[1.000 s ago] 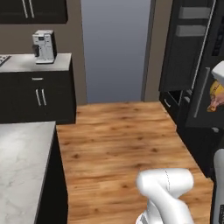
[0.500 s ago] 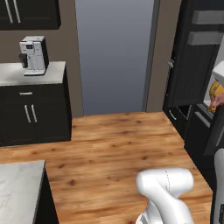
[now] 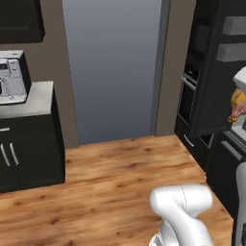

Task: Transport the chicken drumstick and onion to the fridge. Place the chicken drumstick on the rack containing meat and place the onion on the rack containing the vegetable, ensuring meats and vegetables are on different racks.

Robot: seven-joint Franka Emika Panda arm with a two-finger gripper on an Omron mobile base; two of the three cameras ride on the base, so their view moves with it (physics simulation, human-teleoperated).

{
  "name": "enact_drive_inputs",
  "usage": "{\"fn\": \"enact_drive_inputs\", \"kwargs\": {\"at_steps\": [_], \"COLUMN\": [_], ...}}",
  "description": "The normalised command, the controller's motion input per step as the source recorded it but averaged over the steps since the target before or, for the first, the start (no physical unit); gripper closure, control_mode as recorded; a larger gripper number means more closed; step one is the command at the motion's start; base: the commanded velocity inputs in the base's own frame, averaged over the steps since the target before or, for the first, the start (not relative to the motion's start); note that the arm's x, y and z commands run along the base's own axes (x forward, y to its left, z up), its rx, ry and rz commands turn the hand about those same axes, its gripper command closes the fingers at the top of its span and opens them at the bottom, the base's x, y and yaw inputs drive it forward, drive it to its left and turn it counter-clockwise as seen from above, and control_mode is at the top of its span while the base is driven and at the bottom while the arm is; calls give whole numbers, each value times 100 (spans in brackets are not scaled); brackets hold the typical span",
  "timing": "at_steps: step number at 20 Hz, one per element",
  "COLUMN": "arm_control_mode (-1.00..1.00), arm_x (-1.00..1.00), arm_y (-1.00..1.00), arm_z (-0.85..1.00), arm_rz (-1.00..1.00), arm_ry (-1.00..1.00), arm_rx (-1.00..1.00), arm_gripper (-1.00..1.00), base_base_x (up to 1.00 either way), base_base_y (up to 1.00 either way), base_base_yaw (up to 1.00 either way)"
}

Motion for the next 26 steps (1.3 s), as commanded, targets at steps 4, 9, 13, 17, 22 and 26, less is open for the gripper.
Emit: {"fn": "enact_drive_inputs", "kwargs": {"at_steps": [4,9,13,17,22,26], "arm_control_mode": [100,100,100,100,100,100], "arm_x": [0,0,0,0,0,0], "arm_y": [0,0,0,0,0,0], "arm_z": [0,0,0,0,0,0], "arm_rz": [0,0,0,0,0,0], "arm_ry": [0,0,0,0,0,0], "arm_rx": [0,0,0,0,0,0], "arm_gripper": [100,100,100,100,100,100], "base_base_x": [100,100,100,68,10,-6], "base_base_y": [44,64,69,35,0,-16], "base_base_yaw": [-53,-72,-73,-64,-49,-51]}}
